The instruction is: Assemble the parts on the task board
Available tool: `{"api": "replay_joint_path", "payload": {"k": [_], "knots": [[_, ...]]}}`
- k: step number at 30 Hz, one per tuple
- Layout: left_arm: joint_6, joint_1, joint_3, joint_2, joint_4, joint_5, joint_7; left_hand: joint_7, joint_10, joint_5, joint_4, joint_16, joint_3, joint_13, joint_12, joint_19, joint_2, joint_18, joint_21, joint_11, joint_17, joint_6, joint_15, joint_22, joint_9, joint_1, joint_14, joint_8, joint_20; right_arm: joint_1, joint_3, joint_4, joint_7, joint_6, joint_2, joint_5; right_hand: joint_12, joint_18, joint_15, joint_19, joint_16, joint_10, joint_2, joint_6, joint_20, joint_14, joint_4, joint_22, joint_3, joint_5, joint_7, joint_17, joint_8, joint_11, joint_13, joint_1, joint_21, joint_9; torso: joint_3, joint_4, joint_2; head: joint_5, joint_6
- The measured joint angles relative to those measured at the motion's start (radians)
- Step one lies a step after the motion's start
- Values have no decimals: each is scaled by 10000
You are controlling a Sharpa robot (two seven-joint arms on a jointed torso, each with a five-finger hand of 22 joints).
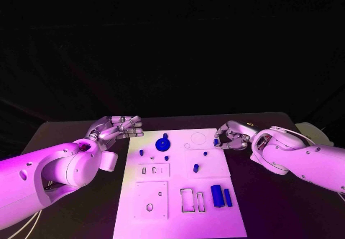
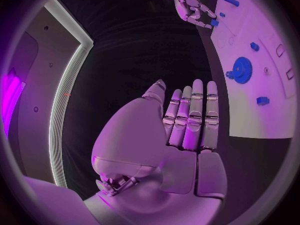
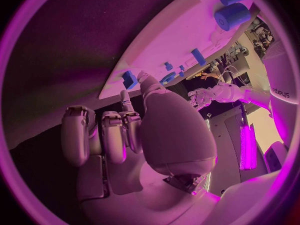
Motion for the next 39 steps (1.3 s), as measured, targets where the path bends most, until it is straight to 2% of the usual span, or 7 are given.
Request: {"api": "replay_joint_path", "payload": {"k": [8,10,32,36,39], "knots": [[1,0,0,0,0,0,-3,0,0,0,0,0,0,0,0,0,0,0,0,0,0,0,0,0,0,0,0,0,0,-71,0,-88,-77,-40,67,-4,40,0,0,36,0,0,230,269,-37,0,-17,-1,17,36,-20,0,0,0,0,-18,36,23,0,10,-1,25,-41],[2,0,0,0,0,0,-4,0,0,0,0,0,0,0,0,0,0,0,0,0,-1,0,0,1,0,0,0,0,0,-79,0,-93,-91,-58,74,-4,40,0,0,36,0,0,296,316,-36,0,-42,-1,42,36,-68,0,0,0,0,6,36,35,0,9,-1,26,-58],[7,0,0,-11,-15,0,-17,0,37,0,0,0,0,0,0,0,0,0,-41,37,7,0,0,-7,0,0,0,0,0,-89,0,-113,-160,-168,143,2,107,1,0,71,0,1,462,599,-72,0,-135,-4,199,36,-135,-1,0,-1,-1,93,184,42,0,-2,-7,69,-125],[7,0,0,-11,-18,0,-18,0,37,0,0,0,0,0,0,0,0,0,-41,37,6,0,0,-7,0,0,0,0,0,-89,1,-113,-174,-168,166,3,129,1,-23,71,0,2,570,781,-72,-18,-216,-4,340,35,-210,-1,2,-73,-1,199,184,67,2,-4,-7,83,-127],[7,0,0,-12,-18,0,-19,0,37,0,0,0,0,0,0,0,0,-1,-41,37,6,0,0,-7,0,0,0,0,0,-89,2,-114,-184,-167,175,3,156,1,-93,106,0,2,689,943,-106,18,-292,-4,510,-183,-272,-2,81,-180,-1,238,185,72,3,-4,-7,85,-126]]}}
